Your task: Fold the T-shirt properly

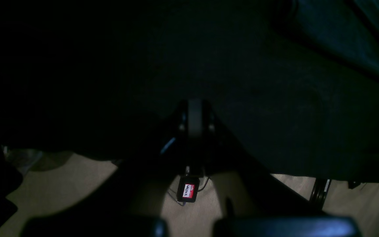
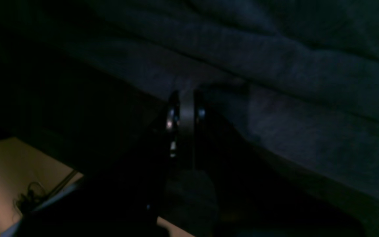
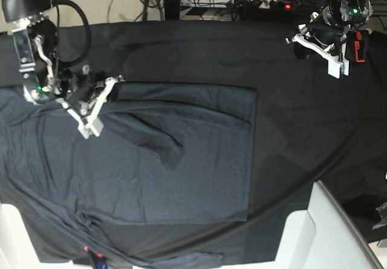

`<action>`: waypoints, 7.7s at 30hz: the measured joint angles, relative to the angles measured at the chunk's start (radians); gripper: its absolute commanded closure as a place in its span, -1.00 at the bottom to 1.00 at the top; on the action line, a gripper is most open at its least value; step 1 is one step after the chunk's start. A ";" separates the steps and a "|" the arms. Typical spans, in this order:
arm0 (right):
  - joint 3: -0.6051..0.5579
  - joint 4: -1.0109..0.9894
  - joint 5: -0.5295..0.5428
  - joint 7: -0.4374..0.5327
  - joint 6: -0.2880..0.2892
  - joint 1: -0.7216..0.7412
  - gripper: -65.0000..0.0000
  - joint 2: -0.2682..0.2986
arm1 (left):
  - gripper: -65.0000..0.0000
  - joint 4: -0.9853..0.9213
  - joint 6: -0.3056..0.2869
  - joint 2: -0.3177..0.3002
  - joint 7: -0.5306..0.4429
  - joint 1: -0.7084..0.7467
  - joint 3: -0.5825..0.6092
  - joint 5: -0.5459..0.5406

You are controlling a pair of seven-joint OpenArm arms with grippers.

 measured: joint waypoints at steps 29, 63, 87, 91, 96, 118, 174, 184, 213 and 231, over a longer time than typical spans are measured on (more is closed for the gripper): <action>-0.002 -0.260 0.008 0.103 0.002 0.134 0.99 -0.005 | 1.00 0.000 0.000 0.000 0.000 -0.006 -0.005 0.000; 0.004 -0.307 -0.135 0.366 -0.015 0.172 0.99 -0.011 | 1.00 0.000 0.000 0.000 0.000 -0.008 -0.005 0.000; 1.114 -0.126 0.197 0.243 -0.133 -0.068 -0.15 -0.171 | -0.18 -0.002 0.000 0.001 0.000 -0.044 -0.007 -0.008; 1.140 -0.321 0.273 0.272 -0.130 -0.045 -0.15 -0.103 | -0.59 -0.053 -0.001 0.003 -0.001 -0.056 -0.007 -0.012; 1.133 -0.534 0.301 0.326 -0.024 0.018 -0.15 -0.020 | -0.56 -0.109 -0.123 0.001 0.002 -0.060 -0.021 -0.123; 1.132 -0.848 0.243 0.457 0.008 0.179 0.99 0.089 | -0.25 -0.158 -0.172 0.000 0.000 -0.058 -0.128 -0.199; 1.132 -0.850 0.243 0.454 0.008 0.177 1.00 0.082 | 1.00 -0.638 -0.179 0.125 -0.142 -0.448 0.049 -0.115; 1.130 -0.725 0.235 0.421 0.002 0.162 1.00 0.084 | 1.00 -0.499 -0.169 0.104 -0.006 -0.406 0.043 -0.184; 1.142 -0.605 0.244 0.256 0.002 0.055 1.00 0.081 | 1.00 -0.164 -0.167 0.079 0.143 -0.185 -0.017 -0.232; 1.293 -0.328 0.233 0.127 0.002 -0.096 1.00 -0.057 | 1.00 -0.161 -0.168 0.042 0.144 -0.152 -0.016 -0.229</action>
